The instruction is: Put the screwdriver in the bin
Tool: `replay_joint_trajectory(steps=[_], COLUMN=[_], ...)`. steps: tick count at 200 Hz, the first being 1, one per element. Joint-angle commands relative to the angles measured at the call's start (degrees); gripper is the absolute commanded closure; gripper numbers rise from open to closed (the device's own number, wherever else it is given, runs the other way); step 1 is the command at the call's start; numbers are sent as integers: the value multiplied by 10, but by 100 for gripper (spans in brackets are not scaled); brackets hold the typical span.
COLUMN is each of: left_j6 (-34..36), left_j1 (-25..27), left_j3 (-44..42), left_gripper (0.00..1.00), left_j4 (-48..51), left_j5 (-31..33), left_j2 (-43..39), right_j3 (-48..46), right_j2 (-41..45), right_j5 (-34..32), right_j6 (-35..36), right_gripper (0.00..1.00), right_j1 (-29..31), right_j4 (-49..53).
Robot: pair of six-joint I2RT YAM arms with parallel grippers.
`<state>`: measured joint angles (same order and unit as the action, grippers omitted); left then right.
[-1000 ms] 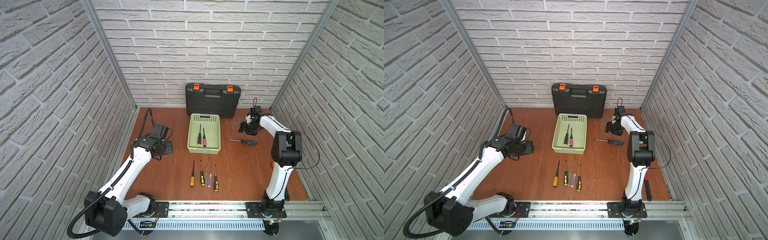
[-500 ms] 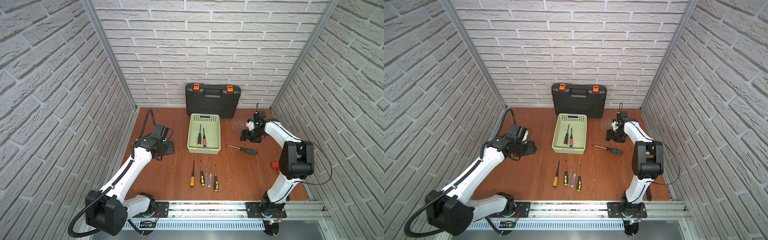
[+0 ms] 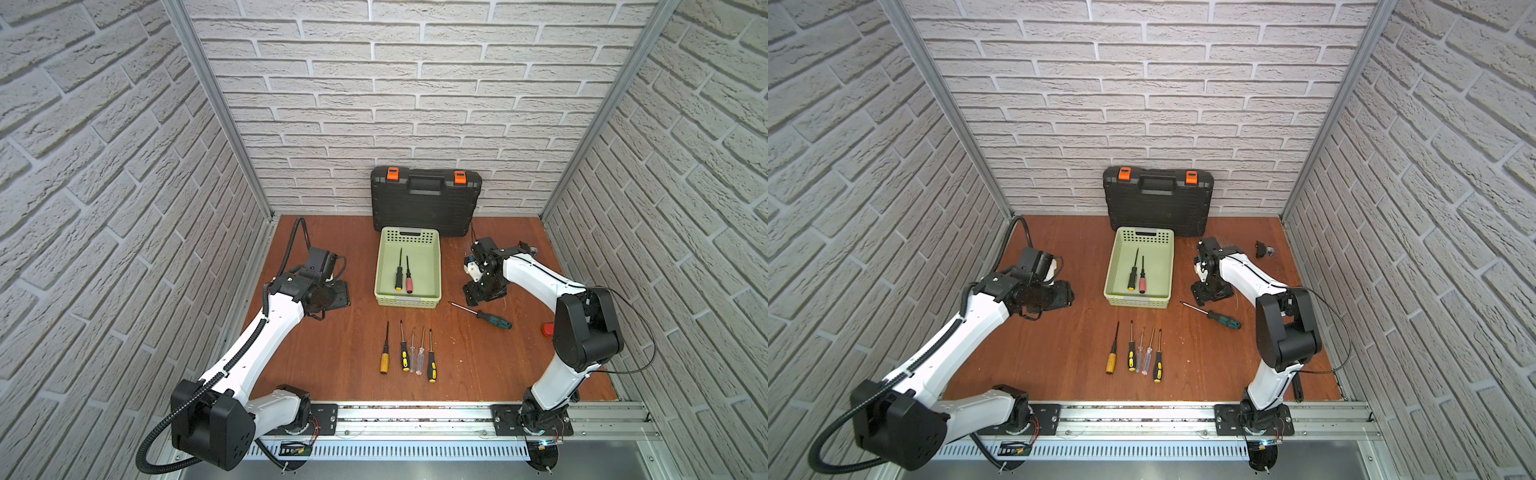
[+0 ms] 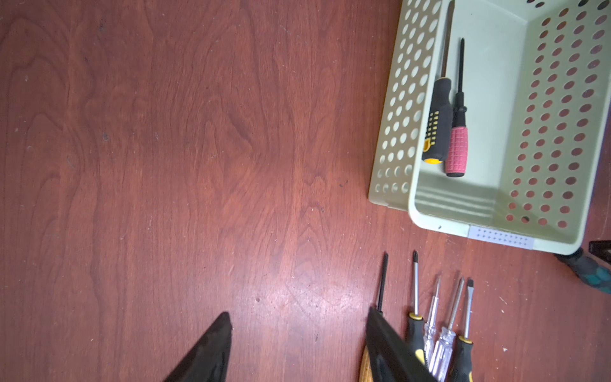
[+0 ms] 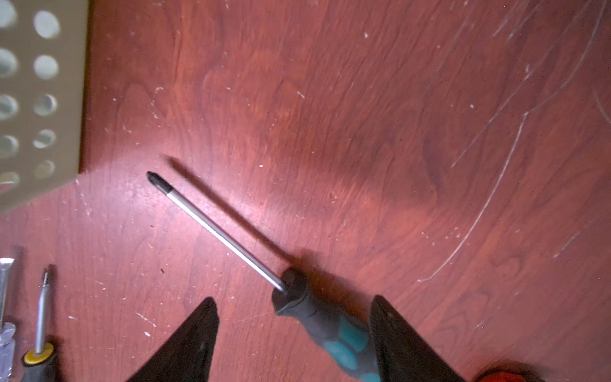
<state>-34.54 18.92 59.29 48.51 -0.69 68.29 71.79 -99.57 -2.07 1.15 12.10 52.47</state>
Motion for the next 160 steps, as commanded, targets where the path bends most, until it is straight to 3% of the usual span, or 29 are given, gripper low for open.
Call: replay_joint_trajectory(steps=[1,78,160], left_j6=[3,8,11], left_j1=[-3,-3,-3], left_j3=[20,20,20], left_gripper=[35,35,35], left_j4=[4,10,16], left_j5=[0,7,18], left_j2=[6,3,-8], right_j3=[8,-71,-74], right_j2=[6,47,21], right_j5=[-9,30,64], right_j6=[12,-38,-92], right_gripper=[27,28,30], right_j1=[4,75,149], right_j4=[24,39,78])
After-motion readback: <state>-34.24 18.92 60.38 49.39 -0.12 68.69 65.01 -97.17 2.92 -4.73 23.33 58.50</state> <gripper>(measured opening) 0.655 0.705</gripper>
